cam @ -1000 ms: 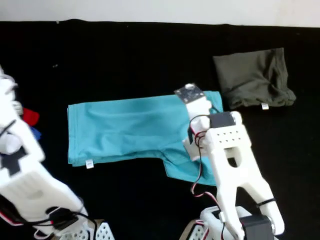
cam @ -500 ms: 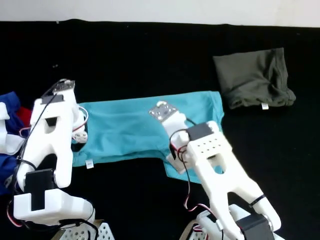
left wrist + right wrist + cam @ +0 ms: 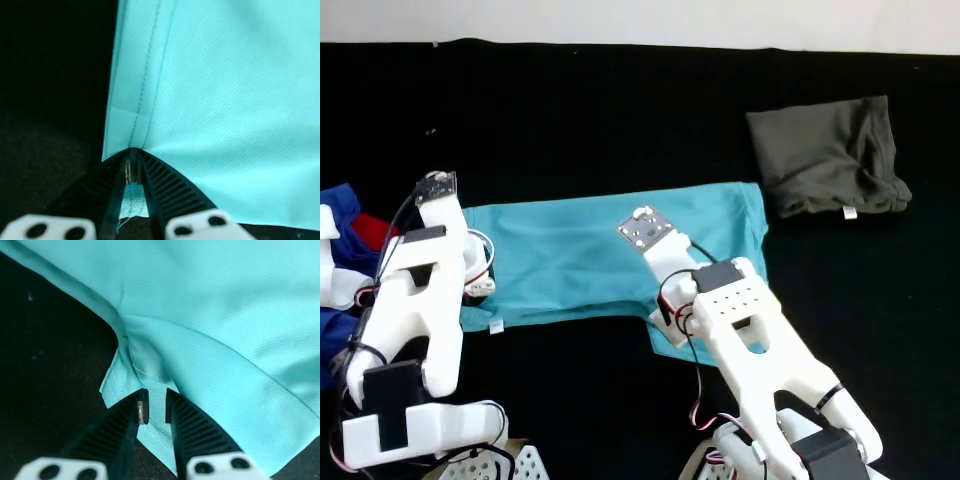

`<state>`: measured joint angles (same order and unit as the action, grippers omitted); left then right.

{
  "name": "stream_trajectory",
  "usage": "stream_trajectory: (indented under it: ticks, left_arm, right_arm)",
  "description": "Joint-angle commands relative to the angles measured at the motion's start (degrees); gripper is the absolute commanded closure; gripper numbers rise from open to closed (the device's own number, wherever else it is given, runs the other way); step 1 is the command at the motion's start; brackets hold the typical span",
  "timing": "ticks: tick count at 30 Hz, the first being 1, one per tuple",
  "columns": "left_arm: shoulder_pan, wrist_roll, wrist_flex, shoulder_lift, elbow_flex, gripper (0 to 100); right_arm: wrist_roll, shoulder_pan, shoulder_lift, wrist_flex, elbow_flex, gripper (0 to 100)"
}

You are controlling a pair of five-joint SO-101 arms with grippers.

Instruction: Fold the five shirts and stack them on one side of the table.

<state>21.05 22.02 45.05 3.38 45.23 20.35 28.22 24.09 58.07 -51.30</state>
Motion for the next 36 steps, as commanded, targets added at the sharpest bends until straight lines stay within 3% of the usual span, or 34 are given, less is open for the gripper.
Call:
stream_trajectory:
  ticks: [1,12,16,27,36]
  left_arm:
    - [1.1,-0.44,-2.46,0.22,0.57,99]
    - [1.1,-0.44,-2.46,0.22,0.75,99]
    - [1.1,-0.44,-2.46,0.22,0.75,99]
    - [1.1,-0.44,-2.55,0.13,0.66,99]
    - [1.1,-0.44,-2.55,0.13,0.66,99]
  right_arm:
    - [0.62,0.48,1.1,-0.66,0.04,92.8]
    - [0.62,0.48,-12.09,-4.35,0.66,91.4]
    - [0.88,0.31,-11.91,-3.91,0.66,82.1]
    - [0.7,0.48,0.22,-0.66,0.66,83.0]
    - [0.7,0.48,-7.69,-6.46,1.36,83.0]
